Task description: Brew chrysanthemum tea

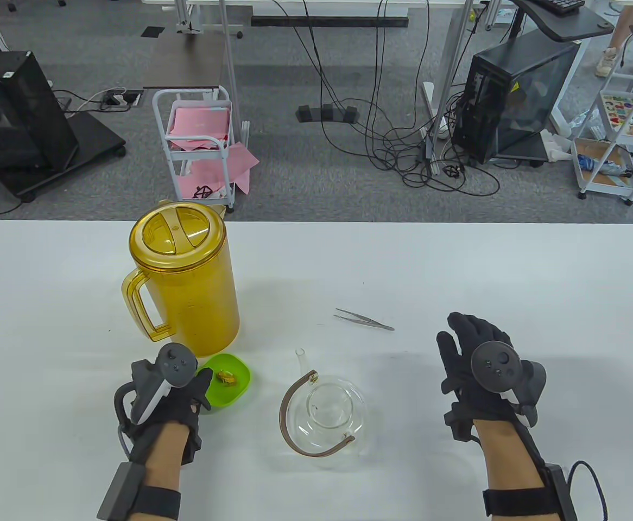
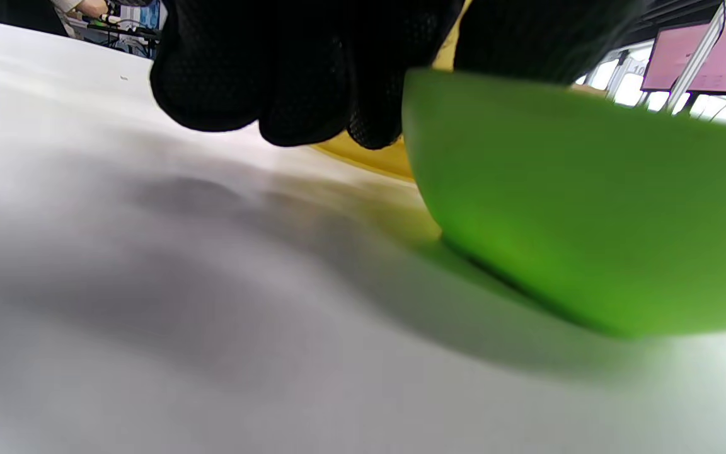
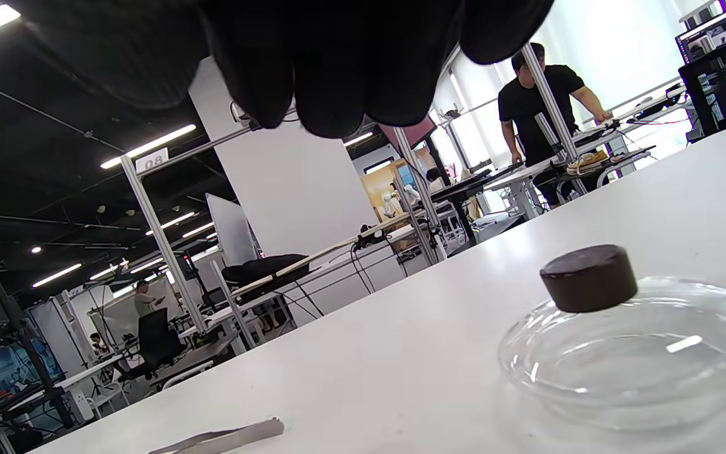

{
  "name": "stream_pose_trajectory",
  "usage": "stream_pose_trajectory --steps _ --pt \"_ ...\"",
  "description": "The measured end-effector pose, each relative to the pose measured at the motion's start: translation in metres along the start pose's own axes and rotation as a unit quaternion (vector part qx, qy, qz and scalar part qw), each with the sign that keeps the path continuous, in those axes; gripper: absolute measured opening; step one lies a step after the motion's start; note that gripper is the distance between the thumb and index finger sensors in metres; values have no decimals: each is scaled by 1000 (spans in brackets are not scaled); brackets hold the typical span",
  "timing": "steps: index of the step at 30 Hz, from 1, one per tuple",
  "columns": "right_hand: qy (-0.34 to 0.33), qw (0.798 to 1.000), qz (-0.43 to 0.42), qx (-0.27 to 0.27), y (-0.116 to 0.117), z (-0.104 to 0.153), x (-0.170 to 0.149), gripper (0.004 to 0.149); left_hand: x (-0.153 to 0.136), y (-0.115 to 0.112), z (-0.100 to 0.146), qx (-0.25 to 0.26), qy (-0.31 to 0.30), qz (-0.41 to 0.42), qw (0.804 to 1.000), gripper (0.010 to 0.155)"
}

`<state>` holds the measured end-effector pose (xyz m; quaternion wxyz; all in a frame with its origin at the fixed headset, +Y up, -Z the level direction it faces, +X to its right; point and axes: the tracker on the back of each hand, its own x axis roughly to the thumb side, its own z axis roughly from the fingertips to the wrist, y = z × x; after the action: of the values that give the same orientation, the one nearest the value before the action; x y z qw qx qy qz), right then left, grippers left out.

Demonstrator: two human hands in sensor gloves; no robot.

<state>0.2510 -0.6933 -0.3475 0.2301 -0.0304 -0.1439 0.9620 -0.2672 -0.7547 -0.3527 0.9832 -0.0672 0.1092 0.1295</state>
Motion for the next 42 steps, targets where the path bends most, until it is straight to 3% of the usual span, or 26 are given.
stream_pose_trajectory --steps 11,25,33,42 --pt "0 1000 -8 2 1 1 0 56 2 1 3 9 0 3 1000 41" --pt "1 1000 -13 5 1 1 -1 56 24 44 36 150 -109 53 981 41" --pt "5 1000 -15 10 1 1 -2 57 35 66 60 230 -169 86 954 41" --pt "-3 1000 8 29 10 -4 7 57 41 80 72 221 -175 90 955 40"
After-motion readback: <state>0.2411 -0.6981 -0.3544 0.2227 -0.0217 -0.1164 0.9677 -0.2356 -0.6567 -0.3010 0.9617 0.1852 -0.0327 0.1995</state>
